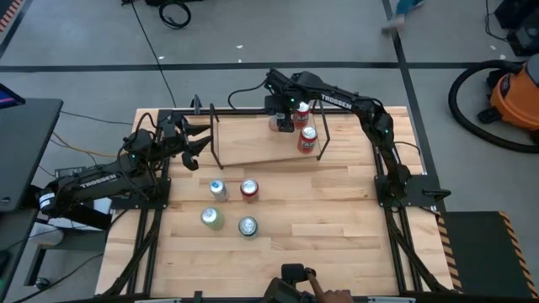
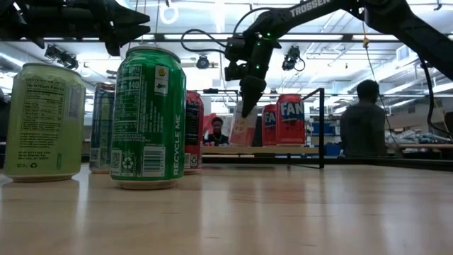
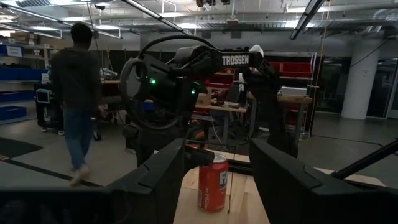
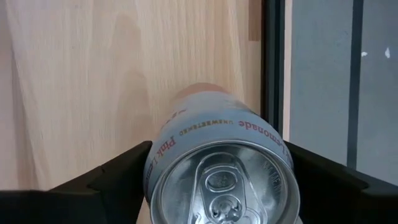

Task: Place canned beverage on shelf
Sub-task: Put the orange-white soda can on the shelf

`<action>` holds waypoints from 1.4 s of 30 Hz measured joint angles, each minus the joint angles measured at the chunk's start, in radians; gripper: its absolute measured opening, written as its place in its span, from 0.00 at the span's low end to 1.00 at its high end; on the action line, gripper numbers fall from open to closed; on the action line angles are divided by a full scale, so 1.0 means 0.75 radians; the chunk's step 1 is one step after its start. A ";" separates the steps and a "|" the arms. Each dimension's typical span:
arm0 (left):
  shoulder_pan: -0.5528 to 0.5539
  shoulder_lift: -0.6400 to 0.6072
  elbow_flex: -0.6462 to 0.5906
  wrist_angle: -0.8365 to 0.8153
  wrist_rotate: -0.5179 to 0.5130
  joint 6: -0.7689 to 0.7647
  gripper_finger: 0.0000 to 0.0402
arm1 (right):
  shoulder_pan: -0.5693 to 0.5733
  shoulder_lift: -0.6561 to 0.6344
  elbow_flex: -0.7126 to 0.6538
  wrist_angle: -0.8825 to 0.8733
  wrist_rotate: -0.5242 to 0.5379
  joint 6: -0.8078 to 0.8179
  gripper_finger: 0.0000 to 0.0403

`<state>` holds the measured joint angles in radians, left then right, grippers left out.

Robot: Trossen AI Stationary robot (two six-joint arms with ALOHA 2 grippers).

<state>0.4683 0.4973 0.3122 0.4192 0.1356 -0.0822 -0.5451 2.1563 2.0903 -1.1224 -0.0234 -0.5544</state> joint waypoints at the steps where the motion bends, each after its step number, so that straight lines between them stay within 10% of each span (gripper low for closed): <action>1: 0.000 0.000 0.000 -0.001 0.000 0.000 0.48 | -0.001 0.000 0.000 0.000 -0.002 0.007 0.86; 12: 0.000 0.000 0.000 -0.008 0.000 0.000 0.48 | 0.012 0.001 0.000 -0.006 0.039 -0.031 0.97; 42: 0.000 0.000 0.000 -0.009 0.001 -0.001 0.48 | 0.062 0.001 0.000 -0.005 0.268 -0.346 0.85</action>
<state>0.4683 0.4973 0.3122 0.4126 0.1360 -0.0830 -0.4988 2.1571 2.0903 -1.1262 0.1776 -0.8141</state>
